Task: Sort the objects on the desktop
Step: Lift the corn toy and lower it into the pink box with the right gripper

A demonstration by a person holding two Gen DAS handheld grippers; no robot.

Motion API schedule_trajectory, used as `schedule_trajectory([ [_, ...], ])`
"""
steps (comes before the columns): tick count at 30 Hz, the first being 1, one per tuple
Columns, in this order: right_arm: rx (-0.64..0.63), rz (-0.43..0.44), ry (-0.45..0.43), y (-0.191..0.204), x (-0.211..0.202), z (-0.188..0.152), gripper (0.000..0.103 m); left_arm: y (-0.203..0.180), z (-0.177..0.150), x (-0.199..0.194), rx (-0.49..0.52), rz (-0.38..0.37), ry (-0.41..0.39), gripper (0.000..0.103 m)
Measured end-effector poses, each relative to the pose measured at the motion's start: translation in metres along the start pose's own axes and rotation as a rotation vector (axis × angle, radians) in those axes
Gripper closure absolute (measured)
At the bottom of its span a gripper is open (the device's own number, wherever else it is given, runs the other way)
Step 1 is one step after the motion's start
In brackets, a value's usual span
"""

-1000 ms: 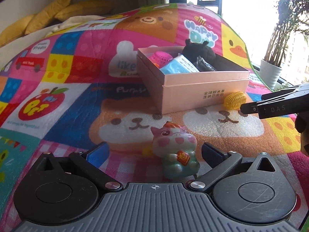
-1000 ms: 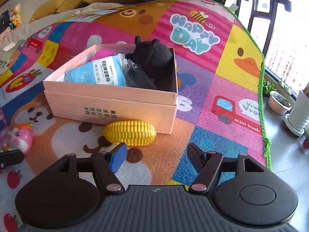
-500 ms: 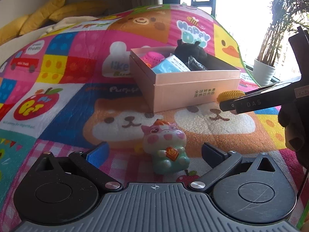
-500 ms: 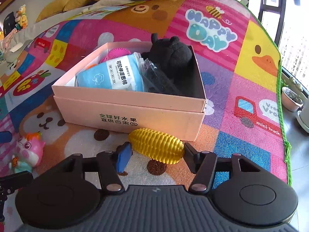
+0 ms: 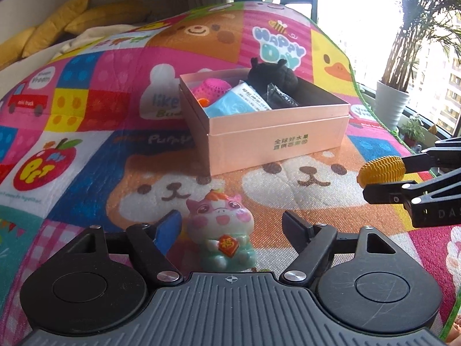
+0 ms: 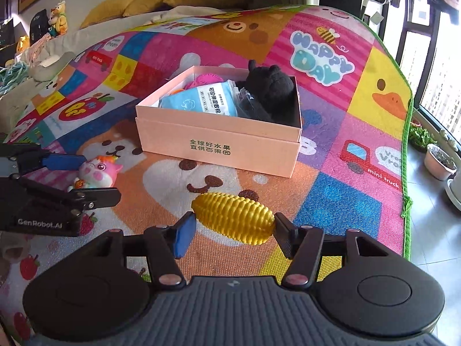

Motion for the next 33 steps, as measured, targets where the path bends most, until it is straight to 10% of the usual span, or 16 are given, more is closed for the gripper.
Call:
schedule_trajectory([
  [4, 0.012, 0.029, 0.027, 0.002, 0.002, -0.004, 0.044, 0.001, -0.001, 0.003, 0.002, -0.007, 0.033, 0.048],
  [11, -0.043, 0.036, 0.052, 0.012, -0.009, -0.014, 0.044, -0.010, 0.000, -0.022, 0.101, -0.023, 0.016, 0.050],
  [22, -0.008, -0.042, -0.340, -0.013, -0.103, 0.086, 0.044, -0.006, 0.119, -0.079, 0.256, 0.079, -0.332, 0.050],
  [30, 0.149, 0.011, -0.350, -0.050, -0.087, 0.183, 0.044, -0.013, 0.172, -0.006, 0.235, -0.113, -0.332, 0.047],
  [33, 0.158, -0.004, -0.269, -0.051, -0.053, 0.190, 0.044, -0.003, 0.162, 0.033, 0.176, -0.146, -0.240, 0.030],
])
Point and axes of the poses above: each gripper's, at about its wrist camera, not at the fingertips, and x roughly the way its jaws point, y to its left, z to its top, the point moved 1 cm from there along x, roughly the way its jaws point, and after that the axes turned 8 degrees about x, right-handed, at the moved point
